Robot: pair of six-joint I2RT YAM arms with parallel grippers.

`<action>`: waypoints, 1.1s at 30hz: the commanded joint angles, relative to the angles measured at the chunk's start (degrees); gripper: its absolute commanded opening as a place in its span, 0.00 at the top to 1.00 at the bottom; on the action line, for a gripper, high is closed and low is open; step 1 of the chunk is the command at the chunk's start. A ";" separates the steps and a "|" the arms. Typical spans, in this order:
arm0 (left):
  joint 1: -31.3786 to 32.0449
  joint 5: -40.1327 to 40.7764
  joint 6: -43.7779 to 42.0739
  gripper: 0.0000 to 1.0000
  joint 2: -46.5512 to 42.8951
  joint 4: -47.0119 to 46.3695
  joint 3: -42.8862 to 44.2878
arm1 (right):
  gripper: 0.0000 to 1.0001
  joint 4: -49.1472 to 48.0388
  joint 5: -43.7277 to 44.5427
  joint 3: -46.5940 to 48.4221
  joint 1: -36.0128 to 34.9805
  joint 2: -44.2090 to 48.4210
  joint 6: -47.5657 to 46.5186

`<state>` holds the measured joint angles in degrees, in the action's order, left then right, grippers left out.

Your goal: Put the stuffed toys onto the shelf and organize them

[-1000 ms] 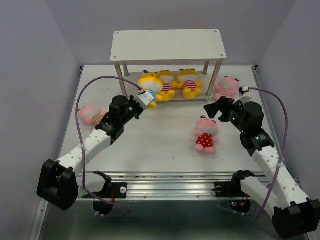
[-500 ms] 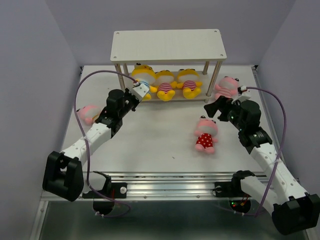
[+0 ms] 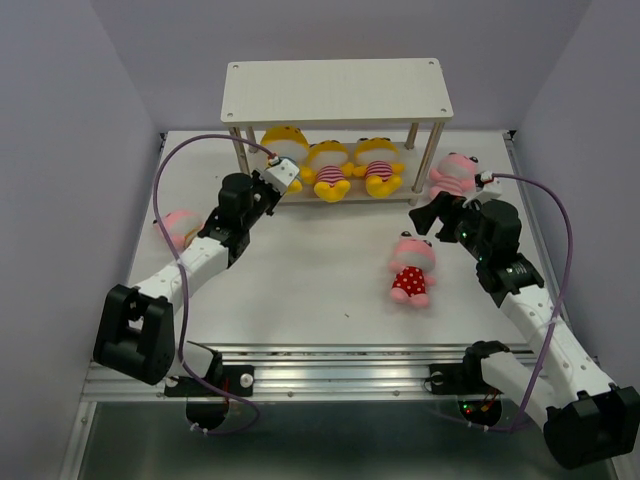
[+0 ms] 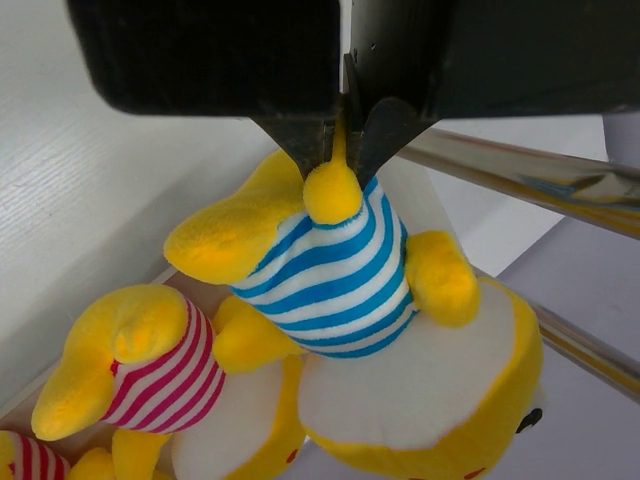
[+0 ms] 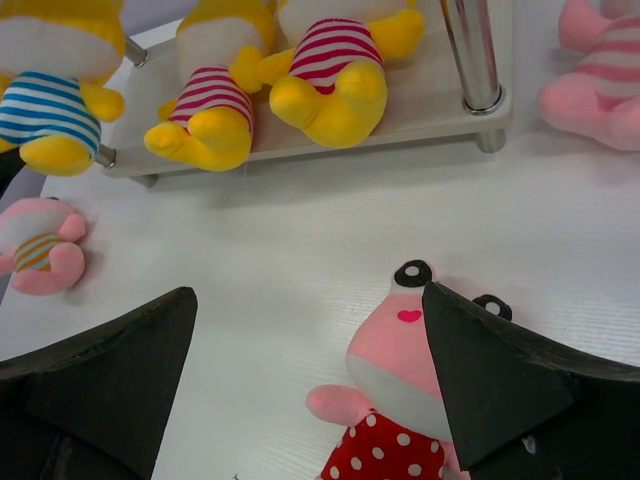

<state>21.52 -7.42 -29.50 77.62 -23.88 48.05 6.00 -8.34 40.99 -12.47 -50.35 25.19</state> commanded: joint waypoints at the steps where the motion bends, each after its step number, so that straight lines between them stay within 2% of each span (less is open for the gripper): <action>1: -0.25 2.23 -0.03 1.00 0.42 -5.74 3.54 | 0.00 -1.34 1.57 2.07 -0.54 0.34 -1.20; 33: -0.34 6.19 -0.21 1.00 9.82 -8.64 6.79 | 0.00 -1.78 3.85 2.34 -0.54 0.51 -2.34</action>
<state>21.34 -1.80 -29.52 87.46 -27.94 51.62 6.00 -5.76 40.99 -12.47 -51.24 23.92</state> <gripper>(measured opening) 0.080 0.998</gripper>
